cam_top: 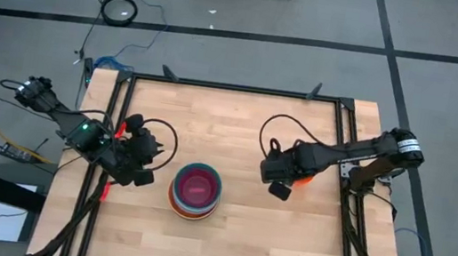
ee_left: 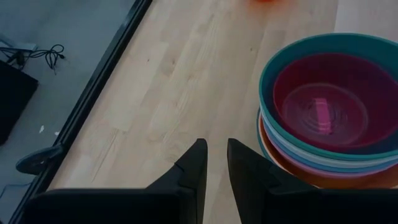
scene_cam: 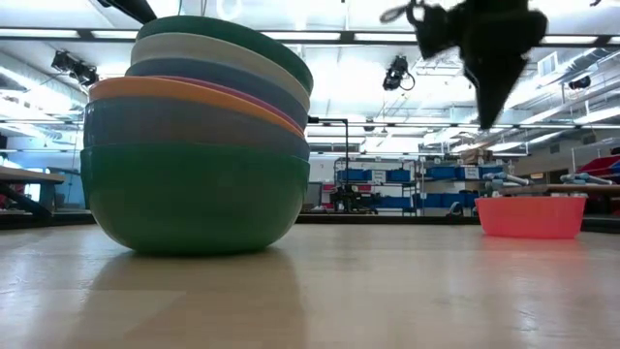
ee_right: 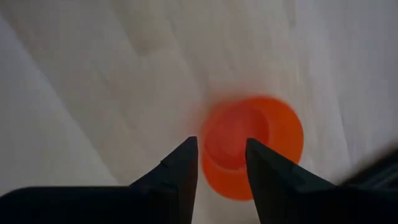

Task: Nest bowls inside each other
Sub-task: Stack the orange bowl on top of the red bowl

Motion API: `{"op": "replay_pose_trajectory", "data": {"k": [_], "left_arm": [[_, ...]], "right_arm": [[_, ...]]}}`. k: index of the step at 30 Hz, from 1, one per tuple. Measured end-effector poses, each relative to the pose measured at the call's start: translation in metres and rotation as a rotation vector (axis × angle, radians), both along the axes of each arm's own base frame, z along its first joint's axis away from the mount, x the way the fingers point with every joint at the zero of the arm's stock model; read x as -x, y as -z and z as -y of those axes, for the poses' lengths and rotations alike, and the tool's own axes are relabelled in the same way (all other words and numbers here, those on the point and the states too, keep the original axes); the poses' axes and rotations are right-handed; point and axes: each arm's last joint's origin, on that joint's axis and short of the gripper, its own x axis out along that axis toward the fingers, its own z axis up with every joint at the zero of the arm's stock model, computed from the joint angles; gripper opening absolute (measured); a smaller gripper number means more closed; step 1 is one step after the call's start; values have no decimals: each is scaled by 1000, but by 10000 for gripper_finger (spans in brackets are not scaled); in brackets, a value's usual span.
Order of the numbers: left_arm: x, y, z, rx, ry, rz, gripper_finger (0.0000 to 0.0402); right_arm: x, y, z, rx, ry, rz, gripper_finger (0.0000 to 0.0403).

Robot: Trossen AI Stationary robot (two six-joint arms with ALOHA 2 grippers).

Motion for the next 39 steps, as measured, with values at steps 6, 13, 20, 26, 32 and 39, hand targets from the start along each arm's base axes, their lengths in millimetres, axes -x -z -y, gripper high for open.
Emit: {"op": "replay_pose_trajectory", "data": {"k": [6,13,20,26,32,39], "left_arm": [[0,0,0,0,0,0,72],[0,0,0,0,0,0,72],[0,0,0,3,-3,1,72],[0,0,0,4,-4,2,72],[0,0,0,3,-4,2,72],[0,0,0,3,-3,2,72]], "right_arm": [[14,32,3,11,60,-101,119],[17,60,1,-62,88,-75,117],[17,70,4,-106,138,-46,120],[23,82,13,-102,171,-75,128],[29,99,18,-107,177,-66,128],[32,112,20,-149,121,-63,48]]}}
